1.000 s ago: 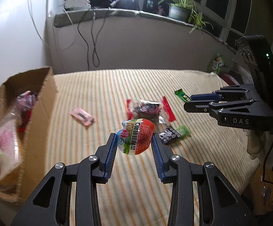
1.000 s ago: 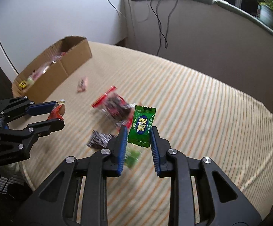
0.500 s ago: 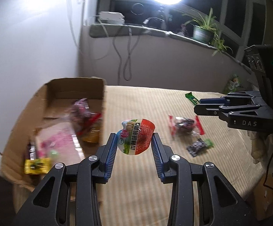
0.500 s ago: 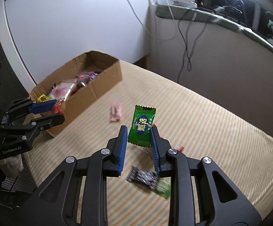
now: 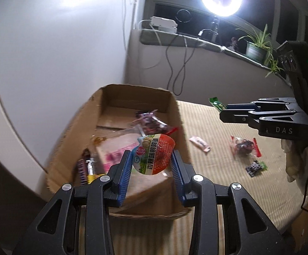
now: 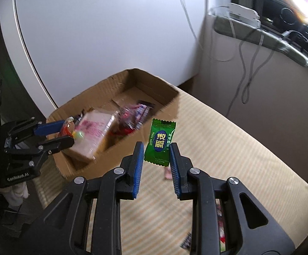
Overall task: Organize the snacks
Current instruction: 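Carry the green candy and egg-shaped candy into the box with both tools, then open both tools to drop the candies in the box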
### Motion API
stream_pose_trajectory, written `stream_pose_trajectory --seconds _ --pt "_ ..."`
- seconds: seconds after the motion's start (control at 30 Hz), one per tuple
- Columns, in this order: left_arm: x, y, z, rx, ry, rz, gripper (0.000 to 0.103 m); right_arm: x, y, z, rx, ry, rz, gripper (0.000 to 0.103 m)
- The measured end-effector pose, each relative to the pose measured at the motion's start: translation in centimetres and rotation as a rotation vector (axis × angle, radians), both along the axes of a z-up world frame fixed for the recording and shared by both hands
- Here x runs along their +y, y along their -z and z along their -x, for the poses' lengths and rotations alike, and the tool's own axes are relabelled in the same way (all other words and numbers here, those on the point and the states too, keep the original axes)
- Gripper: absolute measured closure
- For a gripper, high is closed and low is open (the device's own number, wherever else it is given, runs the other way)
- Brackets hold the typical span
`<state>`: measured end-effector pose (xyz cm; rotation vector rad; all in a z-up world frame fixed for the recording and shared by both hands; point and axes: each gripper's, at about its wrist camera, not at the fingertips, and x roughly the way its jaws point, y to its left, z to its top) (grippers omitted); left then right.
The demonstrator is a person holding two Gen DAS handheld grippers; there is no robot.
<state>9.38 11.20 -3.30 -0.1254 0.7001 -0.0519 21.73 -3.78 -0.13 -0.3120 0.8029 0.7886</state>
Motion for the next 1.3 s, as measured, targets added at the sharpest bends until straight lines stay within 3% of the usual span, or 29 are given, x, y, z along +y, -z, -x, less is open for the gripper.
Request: stream_pose_trajectory --seconds 0.53,1.03,1.1,1.23,1.3 --pt "2.2 0.5 -0.2 0.005 -0.052 -0.007 0.068 7.1 1.5 -2.6 0.016 -0.068 0.027 0.078" --pt "1.9 0.4 -0.5 0.005 -0.053 -0.028 0.063 8.7 2.2 -3.6 0.044 -0.090 0.023 0.077" --pt "1.9 0.4 -0.5 0.006 -0.054 -0.029 0.062 8.8 2.2 -3.5 0.040 -0.093 0.027 0.070" --pt "2.0 0.3 -0.5 0.000 -0.060 -0.031 0.055 8.9 2.0 -3.2 0.021 -0.094 0.027 0.046" --pt "2.0 0.2 -0.5 -0.003 -0.064 -0.034 0.045 8.9 1.8 -3.1 0.014 -0.092 0.023 0.041"
